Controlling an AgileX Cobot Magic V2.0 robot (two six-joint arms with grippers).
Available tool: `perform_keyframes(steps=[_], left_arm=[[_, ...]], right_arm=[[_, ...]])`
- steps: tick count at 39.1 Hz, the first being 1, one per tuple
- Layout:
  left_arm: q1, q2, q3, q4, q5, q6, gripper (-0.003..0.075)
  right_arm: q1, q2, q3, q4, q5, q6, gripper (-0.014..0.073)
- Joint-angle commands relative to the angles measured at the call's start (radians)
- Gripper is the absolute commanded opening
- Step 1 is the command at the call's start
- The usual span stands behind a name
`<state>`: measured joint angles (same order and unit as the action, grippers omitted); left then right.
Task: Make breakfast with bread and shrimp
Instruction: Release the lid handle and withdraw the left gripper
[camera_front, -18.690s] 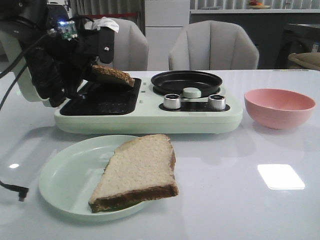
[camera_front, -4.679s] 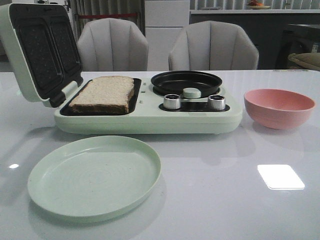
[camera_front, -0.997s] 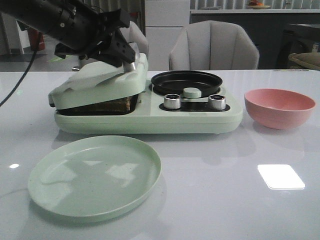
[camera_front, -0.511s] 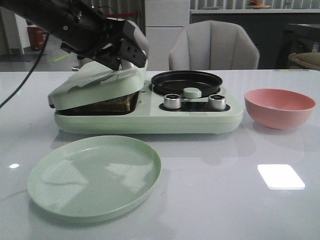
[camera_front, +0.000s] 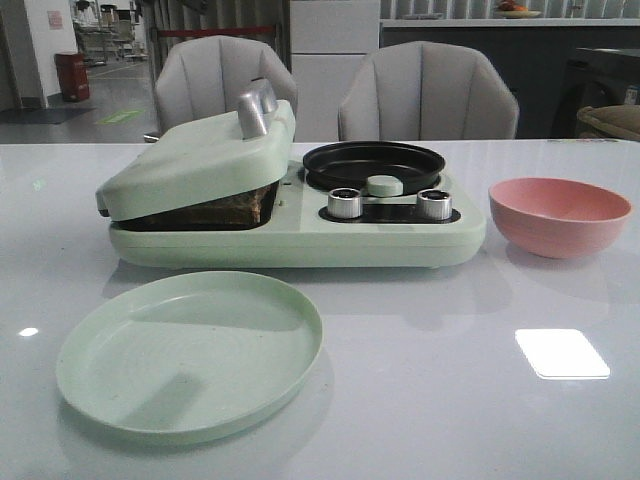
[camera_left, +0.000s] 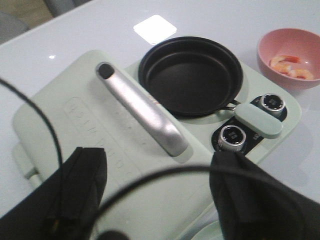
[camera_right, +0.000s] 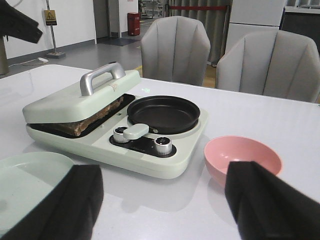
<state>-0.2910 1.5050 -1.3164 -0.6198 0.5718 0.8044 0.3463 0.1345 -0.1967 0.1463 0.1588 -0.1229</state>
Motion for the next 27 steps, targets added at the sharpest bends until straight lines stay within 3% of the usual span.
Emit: perform_keyframes(steps=[1, 8, 17, 27], left_arm=[[0.001, -0.095, -0.033, 0.124, -0.016, -0.126, 0.0491], [0.001, -0.217, -0.033, 0.276, 0.049, -0.281, 0.0491], [0.001, -0.417, 0.057, 0.329, 0.057, -0.298, 0.0421], [0.001, -0.674, 0.271, 0.329, -0.007, -0.298, 0.0420]], right_arm=[[-0.004, 0.007, -0.027, -0.003, -0.076, -0.004, 0.0602], [-0.004, 0.007, -0.027, -0.003, -0.076, -0.004, 0.0602], [-0.004, 0.007, -0.027, -0.003, -0.076, -0.004, 0.0602], [-0.004, 0.007, -0.027, -0.003, -0.076, -0.004, 0.0602]])
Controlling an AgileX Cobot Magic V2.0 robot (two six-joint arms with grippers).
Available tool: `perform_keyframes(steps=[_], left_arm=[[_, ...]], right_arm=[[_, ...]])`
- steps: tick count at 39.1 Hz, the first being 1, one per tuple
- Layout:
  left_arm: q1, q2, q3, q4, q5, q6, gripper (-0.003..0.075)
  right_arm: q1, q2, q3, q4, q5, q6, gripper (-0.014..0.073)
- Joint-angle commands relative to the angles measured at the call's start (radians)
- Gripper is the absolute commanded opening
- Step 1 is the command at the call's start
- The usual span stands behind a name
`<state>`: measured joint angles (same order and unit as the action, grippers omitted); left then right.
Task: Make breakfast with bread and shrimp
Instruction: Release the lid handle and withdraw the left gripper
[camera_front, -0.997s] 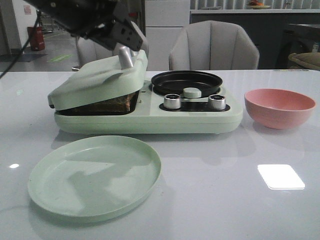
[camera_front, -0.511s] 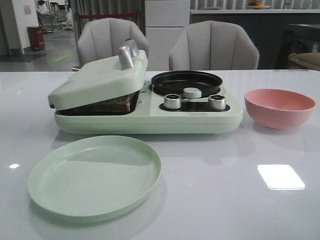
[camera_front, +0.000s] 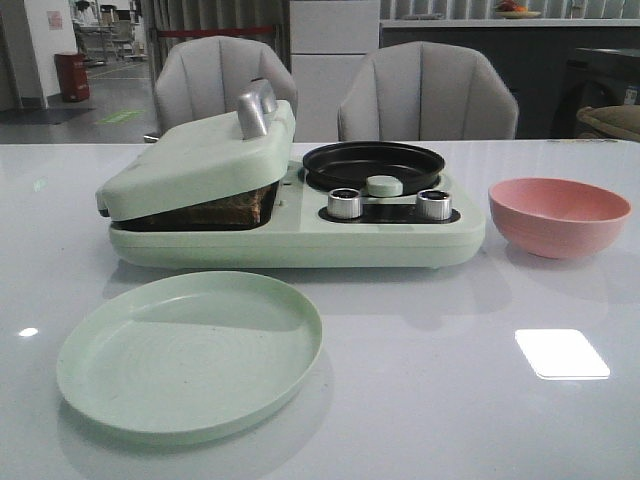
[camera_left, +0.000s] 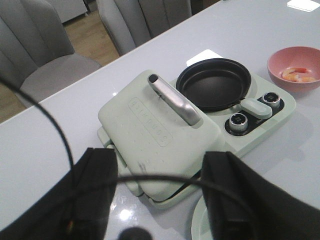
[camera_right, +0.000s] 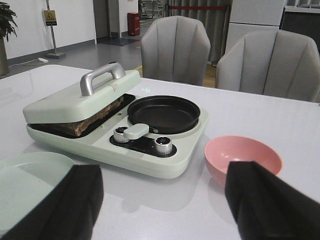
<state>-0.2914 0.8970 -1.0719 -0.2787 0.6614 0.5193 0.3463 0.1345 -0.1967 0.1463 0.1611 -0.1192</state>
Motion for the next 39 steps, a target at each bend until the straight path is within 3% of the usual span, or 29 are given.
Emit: perform_keyframes(steps=[1, 18, 27, 39], left_arm=[[0.002, -0.093, 0.051, -0.010, -0.104, -0.013, 0.0420], [0.002, -0.489, 0.421, -0.014, -0.179, -0.013, 0.0418], [0.002, -0.694, 0.587, -0.103, -0.235, -0.013, 0.0418], [0.002, -0.801, 0.721, -0.162, -0.296, -0.013, 0.0388]], right_arm=[[-0.004, 0.007, -0.027, -0.003, -0.078, -0.007, 0.0602], [-0.004, 0.007, -0.027, -0.003, -0.078, -0.007, 0.0602], [-0.004, 0.007, -0.027, -0.003, -0.078, -0.007, 0.0602], [-0.004, 0.007, -0.027, -0.003, -0.078, -0.007, 0.0602]])
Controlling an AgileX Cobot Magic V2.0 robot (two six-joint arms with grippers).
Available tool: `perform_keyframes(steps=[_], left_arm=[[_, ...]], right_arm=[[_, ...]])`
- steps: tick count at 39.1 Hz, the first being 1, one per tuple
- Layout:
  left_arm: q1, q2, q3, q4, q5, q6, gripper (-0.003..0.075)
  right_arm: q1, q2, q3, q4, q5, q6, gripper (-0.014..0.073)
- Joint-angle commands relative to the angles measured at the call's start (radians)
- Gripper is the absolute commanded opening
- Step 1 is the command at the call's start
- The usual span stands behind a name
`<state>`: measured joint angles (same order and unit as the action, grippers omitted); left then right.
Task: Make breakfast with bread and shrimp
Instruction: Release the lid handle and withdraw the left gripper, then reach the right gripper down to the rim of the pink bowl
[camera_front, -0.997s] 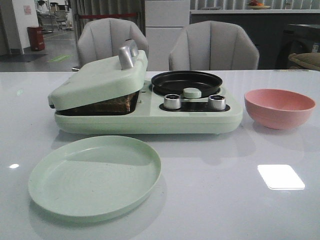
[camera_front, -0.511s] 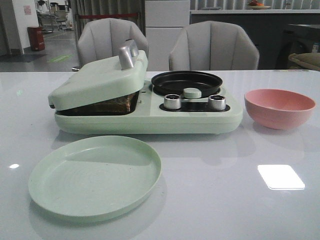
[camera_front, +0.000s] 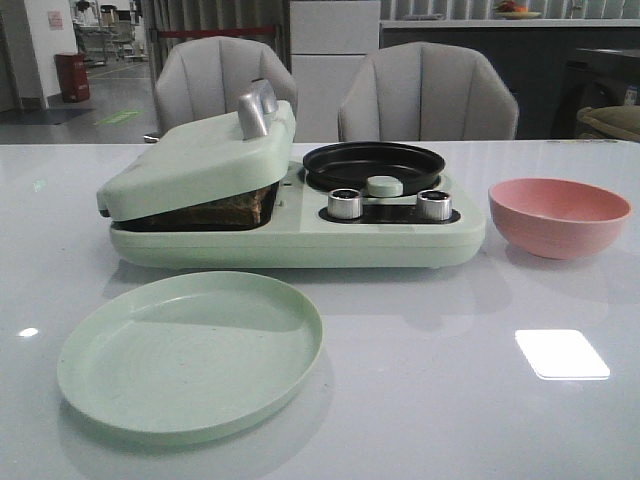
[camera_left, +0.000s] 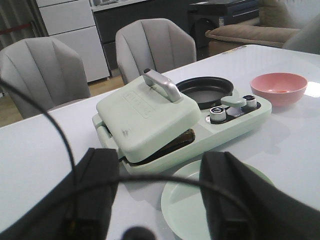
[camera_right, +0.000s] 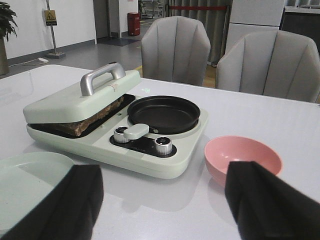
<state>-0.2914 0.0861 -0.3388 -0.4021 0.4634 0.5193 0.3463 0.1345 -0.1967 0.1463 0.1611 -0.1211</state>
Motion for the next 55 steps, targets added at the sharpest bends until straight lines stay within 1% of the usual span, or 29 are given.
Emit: perform_keyframes(steps=[1, 4, 11, 13, 25, 30, 32, 33, 35, 44, 48, 52, 55], left_arm=[[0.002, 0.010, -0.012, -0.039, -0.098, -0.013, 0.0373], [0.002, 0.010, -0.012, -0.039, -0.098, -0.013, 0.0313], [0.002, 0.010, -0.012, -0.039, -0.098, -0.013, 0.0105], [0.002, 0.010, -0.012, -0.039, -0.098, -0.013, 0.0116], [0.002, 0.010, -0.012, -0.039, -0.097, -0.013, 0.0114], [0.002, 0.010, -0.012, -0.039, -0.068, -0.013, 0.0114], [0.002, 0.010, -0.012, -0.039, -0.068, -0.013, 0.0114], [0.002, 0.010, -0.012, -0.039, -0.068, -0.013, 0.0114], [0.002, 0.010, -0.012, -0.039, -0.068, -0.013, 0.0114], [0.002, 0.010, -0.012, -0.039, -0.068, -0.013, 0.0114], [0.002, 0.010, -0.012, -0.039, -0.068, -0.013, 0.0114], [0.002, 0.010, -0.012, -0.039, -0.066, -0.013, 0.0114], [0.002, 0.010, -0.012, -0.039, -0.066, -0.013, 0.0114]], right_arm=[[-0.004, 0.007, -0.027, -0.003, -0.079, -0.005, 0.0602], [-0.004, 0.007, -0.027, -0.003, -0.088, -0.005, 0.0602], [-0.004, 0.007, -0.027, -0.003, -0.139, -0.005, 0.0602], [-0.004, 0.007, -0.027, -0.003, -0.144, -0.005, 0.0602], [-0.004, 0.030, -0.046, -0.005, -0.147, -0.005, 0.0602], [-0.004, 0.127, -0.127, -0.006, -0.110, -0.006, 0.0602], [-0.004, 0.184, -0.176, -0.004, -0.099, -0.005, 0.0602], [-0.004, 0.243, -0.226, -0.004, -0.098, -0.005, 0.0602], [-0.004, 0.281, -0.257, -0.004, -0.104, -0.005, 0.0602], [-0.005, 0.348, -0.274, -0.002, -0.078, -0.005, 0.0602], [-0.015, 0.393, -0.317, 0.035, -0.030, 0.013, 0.0602], [-0.059, 0.469, -0.400, 0.107, 0.047, 0.057, 0.0602], [-0.099, 0.518, -0.459, 0.114, 0.092, 0.057, 0.0602]])
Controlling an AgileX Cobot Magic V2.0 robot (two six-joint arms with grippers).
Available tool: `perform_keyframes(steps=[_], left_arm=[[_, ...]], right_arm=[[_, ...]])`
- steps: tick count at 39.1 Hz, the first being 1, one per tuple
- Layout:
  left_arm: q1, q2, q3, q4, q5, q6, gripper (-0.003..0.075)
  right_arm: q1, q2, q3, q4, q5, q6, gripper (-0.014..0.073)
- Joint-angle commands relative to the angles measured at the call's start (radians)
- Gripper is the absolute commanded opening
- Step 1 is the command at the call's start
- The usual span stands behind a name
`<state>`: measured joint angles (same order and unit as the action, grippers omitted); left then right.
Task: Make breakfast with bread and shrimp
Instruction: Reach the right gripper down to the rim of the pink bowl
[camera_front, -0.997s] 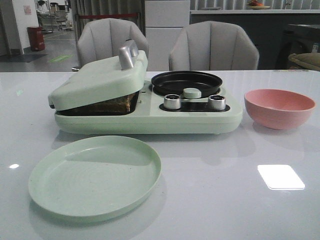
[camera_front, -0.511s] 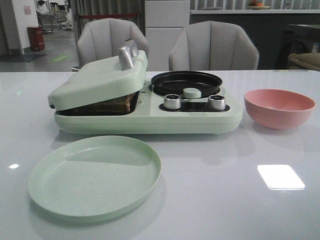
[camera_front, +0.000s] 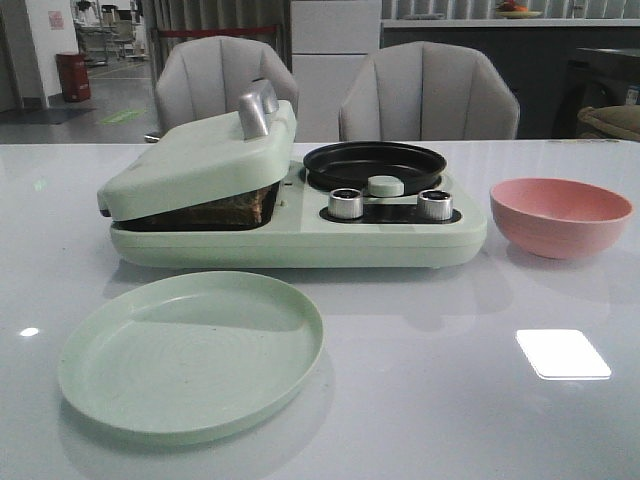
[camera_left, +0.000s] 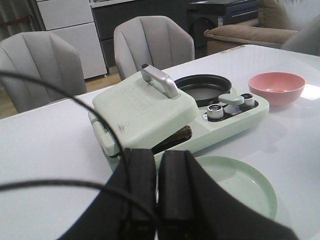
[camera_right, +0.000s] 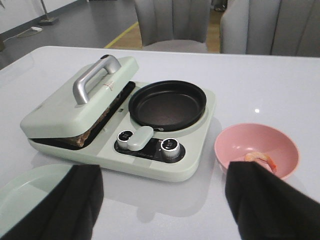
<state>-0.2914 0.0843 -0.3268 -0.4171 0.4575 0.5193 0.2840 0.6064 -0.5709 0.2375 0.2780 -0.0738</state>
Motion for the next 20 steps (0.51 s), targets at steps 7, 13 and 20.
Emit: perform_keyframes(steps=[7, 13, 20], left_arm=[[0.002, 0.011, -0.024, -0.024, -0.060, -0.013, 0.0114], [0.002, 0.011, -0.024, -0.024, -0.060, -0.013, 0.0114], [0.002, 0.011, -0.024, -0.024, -0.060, -0.013, 0.0114]], right_arm=[[-0.171, 0.190, -0.214, 0.054, 0.068, 0.012, 0.0602], [-0.302, 0.349, -0.295, 0.192, 0.129, 0.015, 0.0602], [-0.448, 0.554, -0.392, 0.331, 0.221, -0.008, 0.0602]])
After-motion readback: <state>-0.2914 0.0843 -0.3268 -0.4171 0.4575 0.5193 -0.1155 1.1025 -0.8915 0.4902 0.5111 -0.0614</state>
